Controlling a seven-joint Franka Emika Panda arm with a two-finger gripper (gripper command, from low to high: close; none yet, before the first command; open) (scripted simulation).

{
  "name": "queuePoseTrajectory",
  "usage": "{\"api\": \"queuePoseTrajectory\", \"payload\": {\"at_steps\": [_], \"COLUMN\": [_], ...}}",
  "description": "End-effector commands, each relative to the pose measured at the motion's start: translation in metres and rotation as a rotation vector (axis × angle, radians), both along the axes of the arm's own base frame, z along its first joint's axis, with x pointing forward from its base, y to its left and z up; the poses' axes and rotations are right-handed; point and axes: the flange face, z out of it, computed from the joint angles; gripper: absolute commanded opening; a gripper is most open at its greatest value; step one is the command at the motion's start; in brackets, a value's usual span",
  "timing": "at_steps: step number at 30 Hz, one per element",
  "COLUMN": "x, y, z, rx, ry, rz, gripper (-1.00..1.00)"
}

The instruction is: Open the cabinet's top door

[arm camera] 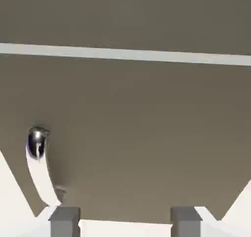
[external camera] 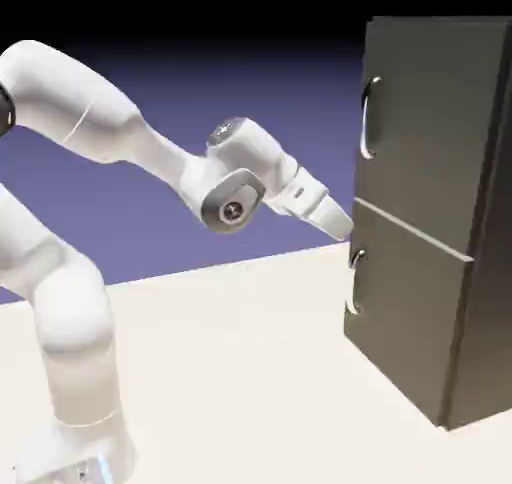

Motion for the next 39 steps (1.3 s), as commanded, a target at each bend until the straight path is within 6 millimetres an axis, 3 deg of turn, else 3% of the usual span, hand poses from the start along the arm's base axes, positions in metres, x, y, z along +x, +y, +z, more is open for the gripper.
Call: {"api": "queuePoseTrajectory", "payload": {"at_steps": [1, 11, 20, 29, 39], "x": [0.001, 0.003, -0.001, -0.004, -0.001], "y": [-0.002, -0.020, -0.023, -0.013, 0.012], "z": [0.006, 0.059, 0.095, 0.117, 0.126], "rx": [0.038, 0.434, 0.818, 1.225, 1.696], "ry": [-0.013, -0.151, -0.266, -0.352, -0.393], "rz": [-0.037, -0.367, -0.601, -0.779, -0.919], "gripper": [0.00, 0.00, 0.00, 0.00, 0.00]}}
